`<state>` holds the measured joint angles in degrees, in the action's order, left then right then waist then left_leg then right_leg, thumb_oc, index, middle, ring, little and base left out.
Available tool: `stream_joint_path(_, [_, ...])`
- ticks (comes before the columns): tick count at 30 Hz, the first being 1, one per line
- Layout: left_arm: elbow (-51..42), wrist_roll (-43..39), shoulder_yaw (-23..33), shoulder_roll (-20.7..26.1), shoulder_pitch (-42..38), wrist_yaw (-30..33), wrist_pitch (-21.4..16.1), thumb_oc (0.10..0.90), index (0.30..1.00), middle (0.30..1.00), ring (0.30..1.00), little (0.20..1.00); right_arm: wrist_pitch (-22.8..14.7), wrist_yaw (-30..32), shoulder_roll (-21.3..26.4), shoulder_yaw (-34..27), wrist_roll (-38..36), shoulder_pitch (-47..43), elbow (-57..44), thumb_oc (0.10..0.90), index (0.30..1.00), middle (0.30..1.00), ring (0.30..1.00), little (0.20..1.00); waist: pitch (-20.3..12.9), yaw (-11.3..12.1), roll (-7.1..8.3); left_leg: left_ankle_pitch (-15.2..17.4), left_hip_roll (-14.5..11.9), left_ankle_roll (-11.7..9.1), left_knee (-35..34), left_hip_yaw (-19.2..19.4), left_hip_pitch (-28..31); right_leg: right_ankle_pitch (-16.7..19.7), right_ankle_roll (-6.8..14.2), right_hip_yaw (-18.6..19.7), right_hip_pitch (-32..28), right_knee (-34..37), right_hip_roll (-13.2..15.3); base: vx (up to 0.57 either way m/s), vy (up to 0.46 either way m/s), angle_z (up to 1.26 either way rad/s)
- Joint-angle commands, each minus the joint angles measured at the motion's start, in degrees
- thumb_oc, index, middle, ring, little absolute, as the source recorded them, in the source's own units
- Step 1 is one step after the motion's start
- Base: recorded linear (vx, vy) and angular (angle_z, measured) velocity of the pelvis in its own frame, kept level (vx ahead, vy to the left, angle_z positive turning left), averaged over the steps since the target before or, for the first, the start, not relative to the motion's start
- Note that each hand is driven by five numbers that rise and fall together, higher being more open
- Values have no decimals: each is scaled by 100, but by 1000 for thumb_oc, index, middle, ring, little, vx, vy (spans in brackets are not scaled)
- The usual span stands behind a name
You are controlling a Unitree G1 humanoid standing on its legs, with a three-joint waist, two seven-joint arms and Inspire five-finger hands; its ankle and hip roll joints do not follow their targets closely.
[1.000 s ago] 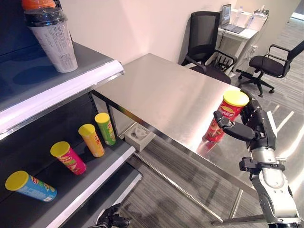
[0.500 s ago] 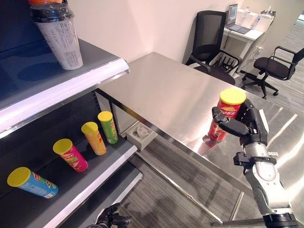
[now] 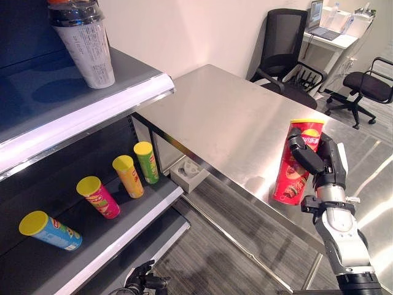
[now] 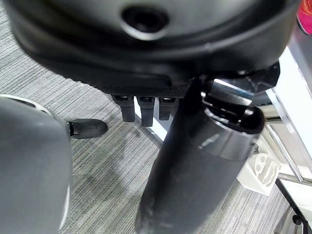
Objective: Put the goods on the table back onto the shelves and tidy them up.
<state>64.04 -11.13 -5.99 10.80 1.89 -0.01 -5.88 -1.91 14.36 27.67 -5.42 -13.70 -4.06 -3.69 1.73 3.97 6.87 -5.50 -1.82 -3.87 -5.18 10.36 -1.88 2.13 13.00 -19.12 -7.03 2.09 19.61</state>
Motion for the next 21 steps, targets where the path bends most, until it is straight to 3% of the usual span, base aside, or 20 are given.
stream_joint_path(1, [268,233,-253,21,356,99,-7,800,900,900,900,900,-538,352,273,-673,252,-547,-592,400,300,300,300,300,-297,184,-208,276,-266,88,18,6,100,1085,128,125,-429,-268,-20,-31,-36,-2])
stream_joint_path(7, [261,212,-231,3,298,184,-28,800,900,900,900,900,-768,540,-45,-879,562,-493,-1107,400,300,300,300,300,-313,103,-327,230,-353,49,18,17,136,811,60,163,-449,-260,-85,-45,-52,-5])
stream_joint_path(13, [210,159,-132,9,243,231,-130,800,900,900,900,900,-1094,326,-239,-840,1028,-285,-1694,400,300,300,300,300,-289,19,-505,85,-579,-74,34,51,171,238,-113,188,-471,-256,-292,-87,-107,-5])
stream_joint_path(18, [93,28,-4,3,266,299,-278,800,900,900,900,900,-1425,484,-91,-699,2167,-91,-2127,400,300,300,300,300,-185,-1,-657,-119,-899,-227,137,36,141,-425,-368,231,-532,-208,-644,-114,-170,-7])
stream_joint_path(21, [115,-304,21,-101,319,462,-393,800,900,900,900,900,-1822,805,-385,-198,2442,-28,-2334,400,300,300,300,300,-7,10,-786,-303,-1221,-353,454,-89,-10,-720,-616,280,-574,-197,-968,-178,-237,-11])
